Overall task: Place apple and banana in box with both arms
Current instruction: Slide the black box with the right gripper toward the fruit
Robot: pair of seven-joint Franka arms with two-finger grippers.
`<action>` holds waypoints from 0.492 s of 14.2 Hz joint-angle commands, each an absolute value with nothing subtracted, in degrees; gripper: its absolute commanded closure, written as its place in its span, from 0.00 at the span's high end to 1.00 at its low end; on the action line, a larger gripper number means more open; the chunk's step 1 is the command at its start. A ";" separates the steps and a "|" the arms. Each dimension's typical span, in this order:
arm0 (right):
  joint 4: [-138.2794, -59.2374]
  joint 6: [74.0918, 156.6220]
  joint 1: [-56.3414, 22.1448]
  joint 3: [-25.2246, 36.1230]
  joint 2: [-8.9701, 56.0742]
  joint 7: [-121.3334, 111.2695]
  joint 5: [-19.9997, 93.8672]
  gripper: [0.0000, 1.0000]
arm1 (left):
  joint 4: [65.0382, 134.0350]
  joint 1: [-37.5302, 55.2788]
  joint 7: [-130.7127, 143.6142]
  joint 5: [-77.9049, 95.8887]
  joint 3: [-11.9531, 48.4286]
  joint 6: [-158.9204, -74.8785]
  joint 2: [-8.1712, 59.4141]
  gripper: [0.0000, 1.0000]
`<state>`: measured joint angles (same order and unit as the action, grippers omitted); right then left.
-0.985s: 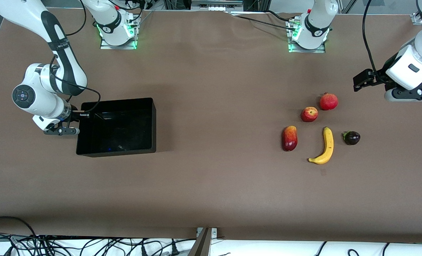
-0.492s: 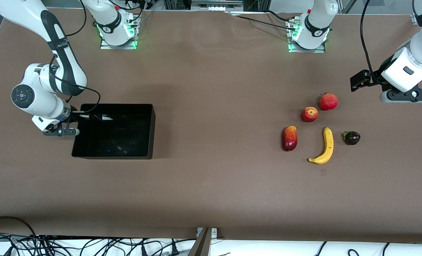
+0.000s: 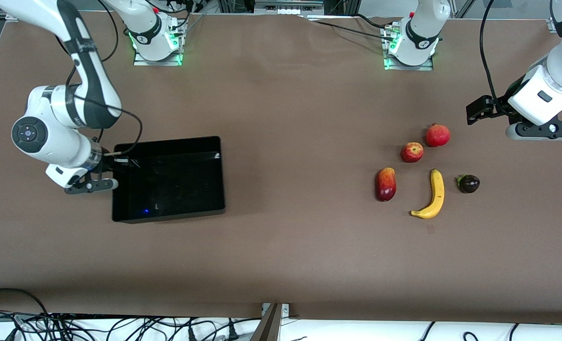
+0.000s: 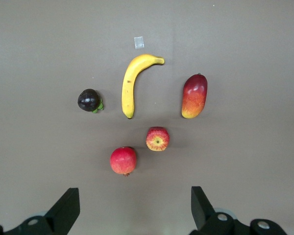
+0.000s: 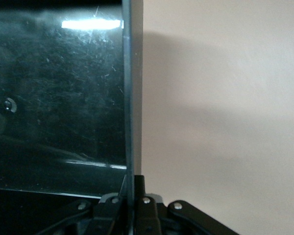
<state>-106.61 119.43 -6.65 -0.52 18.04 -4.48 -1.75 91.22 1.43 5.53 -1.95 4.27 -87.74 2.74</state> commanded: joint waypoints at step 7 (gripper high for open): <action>-89.67 115.49 -32.84 -0.44 29.42 18.76 6.77 0.00 | 89.21 1.76 5.71 -1.32 4.22 -86.22 3.60 1.00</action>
<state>-96.59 116.11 -27.26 -1.16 23.26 11.65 5.80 91.15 1.55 5.53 -1.95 4.30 -87.64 2.76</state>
